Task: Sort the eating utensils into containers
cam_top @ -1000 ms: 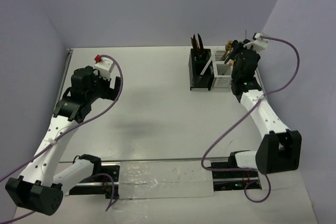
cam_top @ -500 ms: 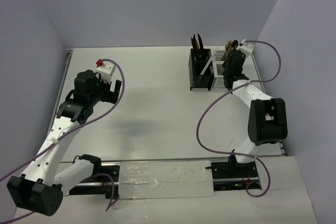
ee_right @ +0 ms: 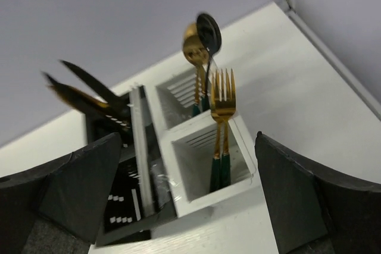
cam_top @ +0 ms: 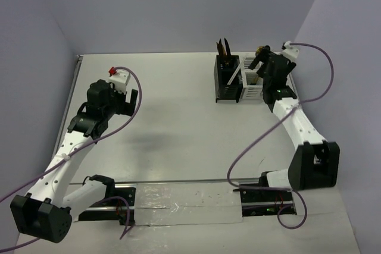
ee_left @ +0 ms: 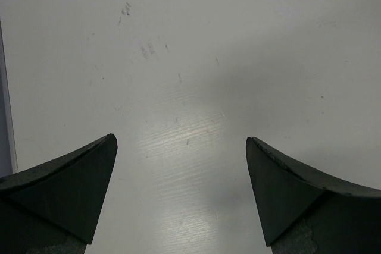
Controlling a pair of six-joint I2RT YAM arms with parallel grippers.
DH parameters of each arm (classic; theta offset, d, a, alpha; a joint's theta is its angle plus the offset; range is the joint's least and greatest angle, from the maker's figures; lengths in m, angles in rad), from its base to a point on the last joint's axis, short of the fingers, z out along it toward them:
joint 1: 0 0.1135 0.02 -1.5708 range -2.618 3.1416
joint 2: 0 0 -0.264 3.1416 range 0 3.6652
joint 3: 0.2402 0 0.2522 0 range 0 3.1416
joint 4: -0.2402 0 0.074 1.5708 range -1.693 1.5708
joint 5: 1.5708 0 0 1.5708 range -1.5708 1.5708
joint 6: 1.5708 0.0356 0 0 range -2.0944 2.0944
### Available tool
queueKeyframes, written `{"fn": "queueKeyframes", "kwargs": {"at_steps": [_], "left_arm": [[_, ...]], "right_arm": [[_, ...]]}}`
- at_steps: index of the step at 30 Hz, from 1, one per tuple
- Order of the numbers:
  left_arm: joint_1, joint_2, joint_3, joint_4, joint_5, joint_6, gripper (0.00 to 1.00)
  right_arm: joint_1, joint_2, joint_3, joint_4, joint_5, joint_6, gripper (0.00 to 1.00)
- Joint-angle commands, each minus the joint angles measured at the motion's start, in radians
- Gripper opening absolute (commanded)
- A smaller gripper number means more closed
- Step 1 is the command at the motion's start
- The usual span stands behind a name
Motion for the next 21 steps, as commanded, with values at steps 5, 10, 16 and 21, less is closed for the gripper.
{"fn": "queueKeyframes", "kwargs": {"at_steps": [5, 10, 16, 21], "left_arm": [[0.006, -0.064, -0.044, 0.110, -0.148, -0.017, 0.99], [0.012, -0.108, -0.183, 0.191, -0.285, 0.002, 0.99], [0.029, -0.140, -0.328, 0.263, -0.258, -0.002, 0.99], [0.037, -0.111, -0.349, 0.278, -0.276, -0.025, 0.99]], "right_arm": [[-0.011, -0.353, -0.146, -0.202, -0.053, 0.072, 1.00], [-0.022, -0.611, -0.396, -0.250, 0.013, 0.150, 1.00], [-0.025, -0.860, -0.603, -0.247, 0.128, 0.207, 1.00], [-0.025, -0.986, -0.688, -0.236, 0.145, 0.201, 1.00]]}}
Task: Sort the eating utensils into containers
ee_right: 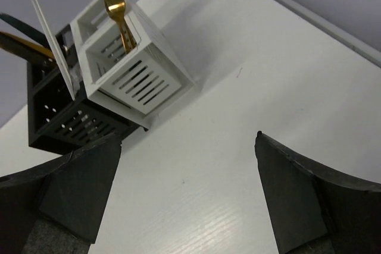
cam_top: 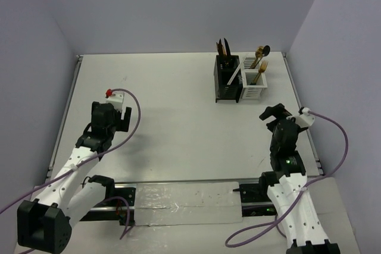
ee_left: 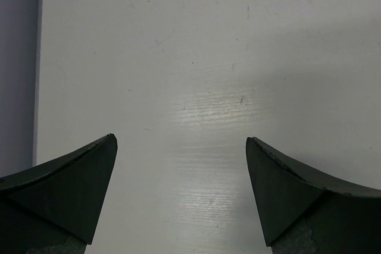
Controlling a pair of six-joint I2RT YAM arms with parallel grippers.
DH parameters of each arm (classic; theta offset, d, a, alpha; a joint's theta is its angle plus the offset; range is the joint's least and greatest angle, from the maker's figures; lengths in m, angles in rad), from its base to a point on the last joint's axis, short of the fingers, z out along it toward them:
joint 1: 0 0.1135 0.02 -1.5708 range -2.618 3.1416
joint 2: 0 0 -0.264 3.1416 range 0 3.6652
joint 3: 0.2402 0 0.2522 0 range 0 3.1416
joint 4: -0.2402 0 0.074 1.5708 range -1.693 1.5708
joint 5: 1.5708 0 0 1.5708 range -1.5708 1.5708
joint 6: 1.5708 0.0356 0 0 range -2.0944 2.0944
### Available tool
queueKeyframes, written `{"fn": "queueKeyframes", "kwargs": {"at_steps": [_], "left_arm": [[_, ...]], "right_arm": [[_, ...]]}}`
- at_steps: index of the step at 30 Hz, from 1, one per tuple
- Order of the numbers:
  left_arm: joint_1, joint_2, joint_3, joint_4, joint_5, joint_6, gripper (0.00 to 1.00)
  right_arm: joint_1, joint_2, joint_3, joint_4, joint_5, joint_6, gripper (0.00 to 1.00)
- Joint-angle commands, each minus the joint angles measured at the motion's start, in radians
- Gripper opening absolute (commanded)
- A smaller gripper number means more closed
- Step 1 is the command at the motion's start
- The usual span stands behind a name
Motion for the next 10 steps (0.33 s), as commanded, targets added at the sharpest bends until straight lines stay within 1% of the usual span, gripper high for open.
{"fn": "queueKeyframes", "kwargs": {"at_steps": [1, 5, 10], "left_arm": [[0.011, 0.008, 0.019, 0.086, -0.026, -0.024, 0.99], [0.014, 0.010, 0.029, 0.086, -0.013, -0.022, 0.99], [0.016, 0.007, 0.021, 0.091, 0.000, -0.010, 0.99]], "right_arm": [[-0.004, -0.062, -0.026, 0.038, 0.056, 0.012, 1.00], [-0.004, -0.092, -0.050, 0.042, 0.055, -0.006, 1.00], [-0.004, -0.086, -0.063, 0.045, 0.056, -0.025, 1.00]]}}
